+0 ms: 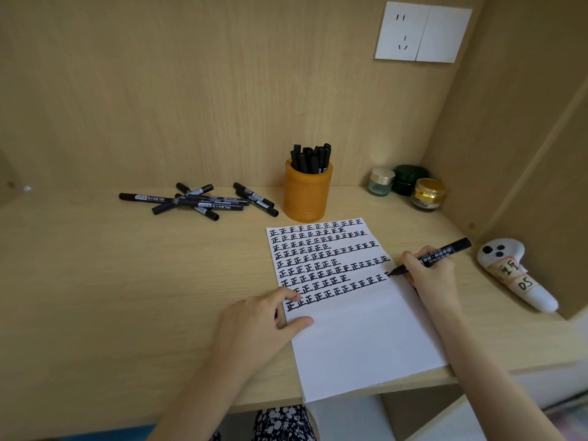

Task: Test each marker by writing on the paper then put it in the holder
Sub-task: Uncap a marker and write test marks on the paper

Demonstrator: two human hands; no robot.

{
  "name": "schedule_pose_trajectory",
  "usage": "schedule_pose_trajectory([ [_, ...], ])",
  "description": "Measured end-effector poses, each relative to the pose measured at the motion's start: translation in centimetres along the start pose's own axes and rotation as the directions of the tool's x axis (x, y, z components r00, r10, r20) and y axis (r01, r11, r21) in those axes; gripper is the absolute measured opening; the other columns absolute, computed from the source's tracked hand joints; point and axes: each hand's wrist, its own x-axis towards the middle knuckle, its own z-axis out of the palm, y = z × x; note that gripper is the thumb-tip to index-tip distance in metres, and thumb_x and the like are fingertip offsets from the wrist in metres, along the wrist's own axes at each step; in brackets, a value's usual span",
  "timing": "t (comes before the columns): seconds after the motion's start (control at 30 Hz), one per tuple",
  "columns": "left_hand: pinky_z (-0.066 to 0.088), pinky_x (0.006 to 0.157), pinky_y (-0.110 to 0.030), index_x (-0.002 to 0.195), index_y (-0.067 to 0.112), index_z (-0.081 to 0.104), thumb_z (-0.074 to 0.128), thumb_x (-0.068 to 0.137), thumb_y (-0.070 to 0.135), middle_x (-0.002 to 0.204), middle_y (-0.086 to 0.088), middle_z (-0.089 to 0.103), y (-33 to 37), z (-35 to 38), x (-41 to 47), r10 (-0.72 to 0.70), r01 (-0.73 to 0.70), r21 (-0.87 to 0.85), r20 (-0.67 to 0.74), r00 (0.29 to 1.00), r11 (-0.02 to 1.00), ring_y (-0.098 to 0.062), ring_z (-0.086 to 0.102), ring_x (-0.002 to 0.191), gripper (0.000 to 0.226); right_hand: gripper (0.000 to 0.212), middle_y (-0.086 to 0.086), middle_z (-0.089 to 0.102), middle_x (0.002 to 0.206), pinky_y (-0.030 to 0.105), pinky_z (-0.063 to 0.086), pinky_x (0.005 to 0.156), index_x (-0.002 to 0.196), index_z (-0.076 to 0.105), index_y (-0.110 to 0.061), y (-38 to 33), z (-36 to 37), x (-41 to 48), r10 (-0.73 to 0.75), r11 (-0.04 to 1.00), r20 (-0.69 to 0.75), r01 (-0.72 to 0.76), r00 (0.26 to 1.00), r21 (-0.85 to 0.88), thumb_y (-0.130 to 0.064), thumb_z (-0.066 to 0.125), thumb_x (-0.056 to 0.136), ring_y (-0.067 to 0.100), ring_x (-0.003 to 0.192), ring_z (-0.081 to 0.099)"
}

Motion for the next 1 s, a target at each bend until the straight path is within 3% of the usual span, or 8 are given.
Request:
schedule_pose_trajectory([
  [0.2, 0.049, 0.059, -0.019, 0.112, 0.045, 0.054, 0.046, 0.076, 0.074, 0.058, 0.012, 0.051, 0.02, -0.06, -0.09, 0.006, -0.006, 0.000, -0.003, 1.000, 1.000, -0.001, 0.055, 0.058, 0.047, 0.027, 0.003, 0.042, 0.058, 0.022, 0.032, 0.049, 0.063, 0.045, -0.015, 0.00, -0.09, -0.08, 0.034, 0.998, -0.002, -0.034, 0.999, 0.057, -0.006, 0.060, 0.084, 0.012, 0.050, 0.037],
  [0.4, 0.043, 0.057, -0.014, 0.111, 0.045, 0.054, 0.049, 0.076, 0.072, 0.058, 0.011, 0.049, 0.19, -0.19, -0.09, -0.011, 0.011, -0.004, -0.006, 1.000, 1.000, -0.001, 0.060, 0.068, 0.044, 0.028, 0.005, 0.043, 0.058, 0.030, 0.030, 0.056, 0.062, 0.045, -0.013, -0.04, 0.08, -0.16, -0.002, 1.000, 0.034, 0.002, 0.999, -0.008, -0.007, 0.061, 0.085, 0.017, 0.054, 0.037],
  [0.6, 0.051, 0.063, -0.022, 0.110, 0.045, 0.053, 0.045, 0.075, 0.074, 0.062, 0.012, 0.055, 0.01, -0.01, -0.10, -0.001, 0.001, -0.029, -0.004, 1.000, 1.000, 0.000, 0.060, 0.066, 0.047, 0.025, 0.008, 0.044, 0.059, 0.031, 0.030, 0.055, 0.064, 0.046, -0.012, 0.14, -0.04, 0.02, 0.003, 1.000, 0.023, -0.003, 1.000, -0.020, -0.004, 0.061, 0.082, 0.019, 0.056, 0.038],
  [1.0, 0.050, 0.062, -0.020, 0.112, 0.045, 0.053, 0.047, 0.076, 0.073, 0.058, 0.011, 0.051, 0.19, -0.12, -0.11, -0.001, 0.001, -0.008, -0.003, 1.000, 1.000, 0.000, 0.060, 0.066, 0.046, 0.027, 0.006, 0.042, 0.058, 0.031, 0.029, 0.055, 0.063, 0.046, -0.013, 0.19, -0.01, -0.02, -0.010, 1.000, 0.043, 0.012, 0.999, -0.028, -0.005, 0.063, 0.083, 0.018, 0.054, 0.037],
])
